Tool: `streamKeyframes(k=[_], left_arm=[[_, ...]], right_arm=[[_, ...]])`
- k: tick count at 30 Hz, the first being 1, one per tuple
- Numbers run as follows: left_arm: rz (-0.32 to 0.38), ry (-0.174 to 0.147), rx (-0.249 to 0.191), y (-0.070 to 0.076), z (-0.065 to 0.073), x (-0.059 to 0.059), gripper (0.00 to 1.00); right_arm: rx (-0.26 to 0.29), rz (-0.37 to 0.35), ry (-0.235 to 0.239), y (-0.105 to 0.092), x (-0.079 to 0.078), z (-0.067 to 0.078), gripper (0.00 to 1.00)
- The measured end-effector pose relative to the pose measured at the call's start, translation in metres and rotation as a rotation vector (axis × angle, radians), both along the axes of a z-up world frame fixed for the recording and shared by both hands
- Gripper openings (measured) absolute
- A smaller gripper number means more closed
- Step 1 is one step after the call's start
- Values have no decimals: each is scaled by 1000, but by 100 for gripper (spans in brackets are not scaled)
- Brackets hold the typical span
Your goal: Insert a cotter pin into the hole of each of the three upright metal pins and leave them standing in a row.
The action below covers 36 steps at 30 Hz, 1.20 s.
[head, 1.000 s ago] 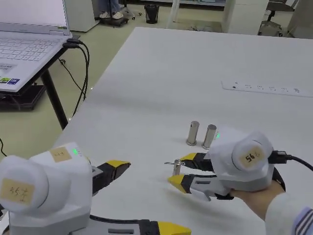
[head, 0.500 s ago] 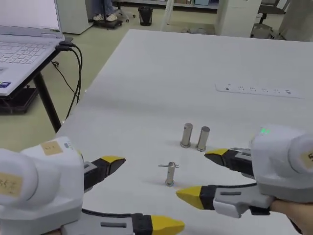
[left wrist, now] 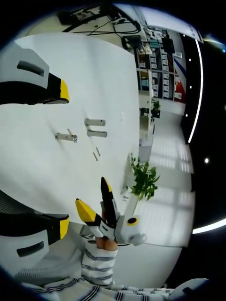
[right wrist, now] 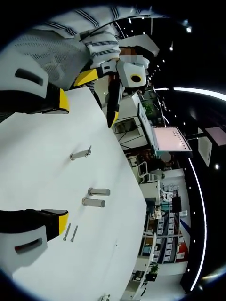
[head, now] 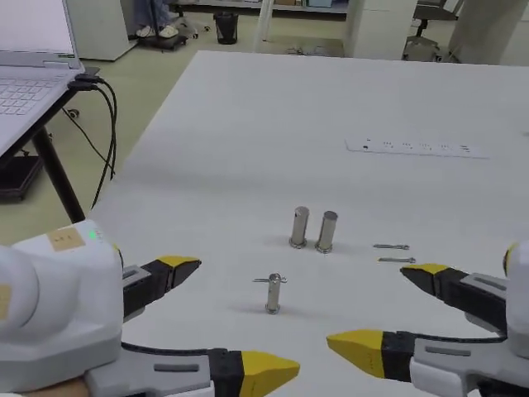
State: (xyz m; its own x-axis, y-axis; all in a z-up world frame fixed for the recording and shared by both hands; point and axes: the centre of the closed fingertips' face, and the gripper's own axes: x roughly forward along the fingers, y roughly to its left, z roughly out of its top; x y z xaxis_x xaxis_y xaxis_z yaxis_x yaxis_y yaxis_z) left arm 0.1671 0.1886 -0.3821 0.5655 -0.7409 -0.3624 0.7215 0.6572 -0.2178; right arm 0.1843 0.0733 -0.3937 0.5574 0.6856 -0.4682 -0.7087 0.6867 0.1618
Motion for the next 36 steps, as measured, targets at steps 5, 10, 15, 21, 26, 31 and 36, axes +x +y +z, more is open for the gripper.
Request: streamKeyframes(k=[5,10,15,21,26,31,36], left_arm=[[-10,1,3,-2,1,5,96],[-36,-5,21,-5,2,15,96],[-61,-19,33,-10,5,24,96],[-107,-44,55,-22,9,39,96],[-152,-68,66,-31,15,56,95],[-211,-105,98,-40,18,72,94],[-236,-119,110,-46,19,91,90]], right_arm=[[23,-50,15,-8,-5,0,89],[34,-82,31,-13,-11,0,91],[23,-118,41,-21,-14,-1,95],[37,-173,43,-33,-17,2,96],[36,-194,47,-40,-20,3,94],[37,-209,61,-45,-24,3,93],[42,-225,63,-50,-25,4,92]])
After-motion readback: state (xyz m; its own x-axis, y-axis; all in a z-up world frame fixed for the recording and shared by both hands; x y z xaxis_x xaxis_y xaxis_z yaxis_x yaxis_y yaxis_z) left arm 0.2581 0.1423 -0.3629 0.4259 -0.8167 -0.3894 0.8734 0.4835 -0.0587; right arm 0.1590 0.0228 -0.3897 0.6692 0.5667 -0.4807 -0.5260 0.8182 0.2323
